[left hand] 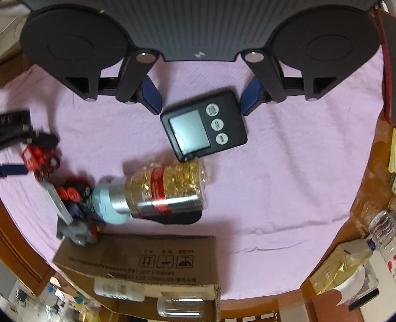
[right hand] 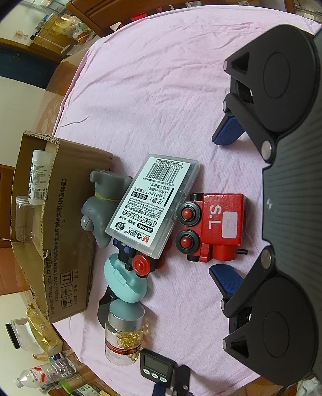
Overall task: Organize rigid objects
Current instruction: 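Close the left gripper on the black timer while the right gripper grasps the red robot toy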
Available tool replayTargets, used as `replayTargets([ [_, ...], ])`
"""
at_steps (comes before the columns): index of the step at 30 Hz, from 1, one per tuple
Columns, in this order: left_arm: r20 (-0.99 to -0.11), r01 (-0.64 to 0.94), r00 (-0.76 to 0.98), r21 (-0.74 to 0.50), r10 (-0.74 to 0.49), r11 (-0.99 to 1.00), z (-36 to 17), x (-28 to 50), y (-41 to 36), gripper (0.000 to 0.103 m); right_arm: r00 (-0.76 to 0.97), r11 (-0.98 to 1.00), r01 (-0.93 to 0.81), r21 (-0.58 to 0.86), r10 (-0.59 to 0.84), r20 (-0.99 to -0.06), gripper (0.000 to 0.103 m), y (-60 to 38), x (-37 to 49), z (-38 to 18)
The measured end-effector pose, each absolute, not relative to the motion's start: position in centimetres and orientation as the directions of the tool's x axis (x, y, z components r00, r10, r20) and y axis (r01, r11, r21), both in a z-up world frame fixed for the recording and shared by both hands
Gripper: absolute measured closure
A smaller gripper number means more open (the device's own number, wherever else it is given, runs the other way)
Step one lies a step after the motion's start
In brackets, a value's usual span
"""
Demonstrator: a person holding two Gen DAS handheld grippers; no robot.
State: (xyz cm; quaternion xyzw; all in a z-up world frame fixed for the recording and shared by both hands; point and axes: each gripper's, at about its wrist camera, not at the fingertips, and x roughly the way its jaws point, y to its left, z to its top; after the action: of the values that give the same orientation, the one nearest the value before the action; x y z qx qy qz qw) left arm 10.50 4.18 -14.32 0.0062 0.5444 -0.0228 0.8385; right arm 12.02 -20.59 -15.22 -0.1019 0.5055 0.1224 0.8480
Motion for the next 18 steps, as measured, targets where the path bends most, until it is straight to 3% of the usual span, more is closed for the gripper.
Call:
replayTargets([
  [8, -0.901, 0.045, 0.433, 0.003, -0.017, 0.999, -14.7, 11.9, 3.6, 0.024, 0.431, 0.917, -0.397, -0.042, 0.145, -0.891, 0.000, -18.9, 11.4, -14.9],
  [11, -0.898, 0.037, 0.440, 0.009, -0.008, 0.999, -14.8, 12.0, 3.7, 0.024, 0.436, 0.908, -0.417, -0.042, 0.159, -0.886, 0.006, -18.4, 11.4, -14.5],
  [18, -0.896, 0.039, 0.444, 0.005, -0.013, 0.999, -14.7, 12.2, 3.8, 0.034, 0.453, 0.903, -0.427, -0.048, 0.168, -0.876, 0.034, -18.3, 11.3, -13.8],
])
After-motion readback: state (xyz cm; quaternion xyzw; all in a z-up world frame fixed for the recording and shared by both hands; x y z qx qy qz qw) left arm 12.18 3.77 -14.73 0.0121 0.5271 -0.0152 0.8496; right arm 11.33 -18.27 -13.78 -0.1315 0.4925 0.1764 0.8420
